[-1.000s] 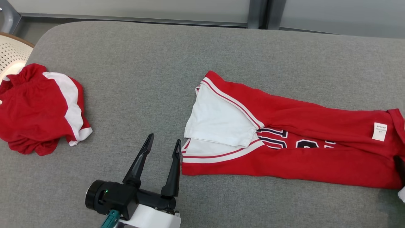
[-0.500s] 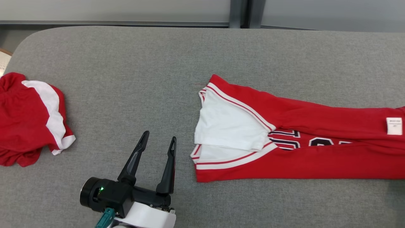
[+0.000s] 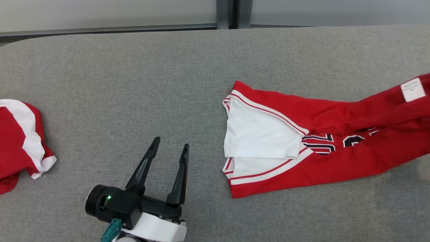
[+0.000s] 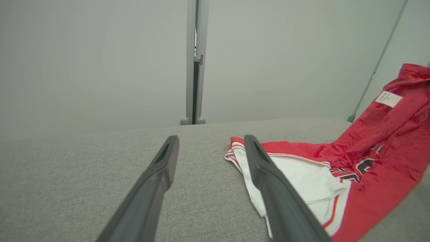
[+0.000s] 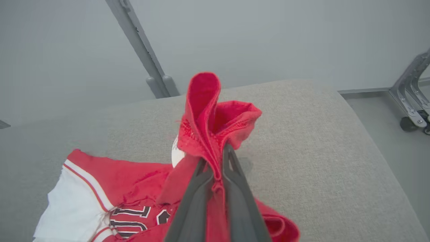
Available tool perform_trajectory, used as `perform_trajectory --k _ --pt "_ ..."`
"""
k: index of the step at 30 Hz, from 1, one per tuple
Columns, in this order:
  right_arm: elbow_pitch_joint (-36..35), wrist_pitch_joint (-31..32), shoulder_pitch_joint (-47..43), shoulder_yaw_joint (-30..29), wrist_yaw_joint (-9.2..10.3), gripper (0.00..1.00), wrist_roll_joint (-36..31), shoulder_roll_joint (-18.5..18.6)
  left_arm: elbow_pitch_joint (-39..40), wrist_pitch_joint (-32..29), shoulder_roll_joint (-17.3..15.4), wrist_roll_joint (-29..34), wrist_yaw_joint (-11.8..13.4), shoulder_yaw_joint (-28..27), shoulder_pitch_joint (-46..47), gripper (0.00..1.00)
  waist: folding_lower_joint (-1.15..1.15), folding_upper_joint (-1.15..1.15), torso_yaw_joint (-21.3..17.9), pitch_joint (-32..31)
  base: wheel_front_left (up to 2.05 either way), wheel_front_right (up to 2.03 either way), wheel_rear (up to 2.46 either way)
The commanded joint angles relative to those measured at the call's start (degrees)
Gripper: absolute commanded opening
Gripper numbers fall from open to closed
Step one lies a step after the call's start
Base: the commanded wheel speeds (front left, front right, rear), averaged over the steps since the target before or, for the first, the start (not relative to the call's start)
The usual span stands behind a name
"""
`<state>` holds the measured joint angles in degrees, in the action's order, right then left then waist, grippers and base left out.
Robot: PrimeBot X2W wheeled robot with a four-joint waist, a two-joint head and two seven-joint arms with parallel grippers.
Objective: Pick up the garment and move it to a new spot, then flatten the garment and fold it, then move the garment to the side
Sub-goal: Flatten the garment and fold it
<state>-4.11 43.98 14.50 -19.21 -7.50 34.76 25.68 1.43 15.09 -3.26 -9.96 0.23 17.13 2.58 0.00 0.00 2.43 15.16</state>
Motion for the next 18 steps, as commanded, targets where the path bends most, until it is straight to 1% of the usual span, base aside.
perform_trajectory --k 1,4,5,10,13,16,18 --pt "-3.52 1.33 1.18 2.91 0.02 0.0 0.77 -0.98 -0.19 0.08 -0.14 0.4 -0.27 -0.03 0.66 1.0 0.0 0.0 -0.11 -0.4 0.0 0.0 0.0" --pt "-7.15 2.54 1.91 7.56 0.02 0.0 0.67 -2.43 -0.32 0.08 0.03 0.36 -0.52 0.21 1.12 1.0 0.0 0.0 0.49 -0.69 0.0 0.0 0.0" --pt "-7.15 2.54 1.91 7.56 0.02 0.0 0.67 -2.43 -0.32 0.08 0.03 0.36 -0.52 0.21 1.12 1.0 0.0 0.0 0.49 -0.69 0.0 0.0 0.0" --pt "-10.12 2.47 3.33 15.89 0.02 0.0 -0.87 -5.73 -0.52 0.08 0.18 -0.13 -0.54 0.38 1.21 1.0 0.0 0.0 2.58 -0.9 0.0 0.0 0.0" --pt "-9.17 1.31 4.97 20.59 0.02 0.0 -1.65 -8.34 -0.74 0.08 0.24 -0.48 -0.67 0.85 1.31 1.0 0.0 0.0 4.16 -0.86 0.0 0.0 0.0" --pt "-6.67 -0.05 6.61 24.83 0.02 0.0 -1.9 -11.01 -1.02 0.08 0.26 -0.62 -0.89 1.51 1.64 1.0 0.0 0.0 5.95 -0.97 0.0 0.0 0.0" --pt "-4.78 -0.8 7.52 27.05 0.02 0.0 -2.1 -12.01 -1.09 0.08 0.26 -0.88 -0.71 1.87 1.68 1.0 0.0 0.0 7.16 -1.03 0.0 0.0 0.0"
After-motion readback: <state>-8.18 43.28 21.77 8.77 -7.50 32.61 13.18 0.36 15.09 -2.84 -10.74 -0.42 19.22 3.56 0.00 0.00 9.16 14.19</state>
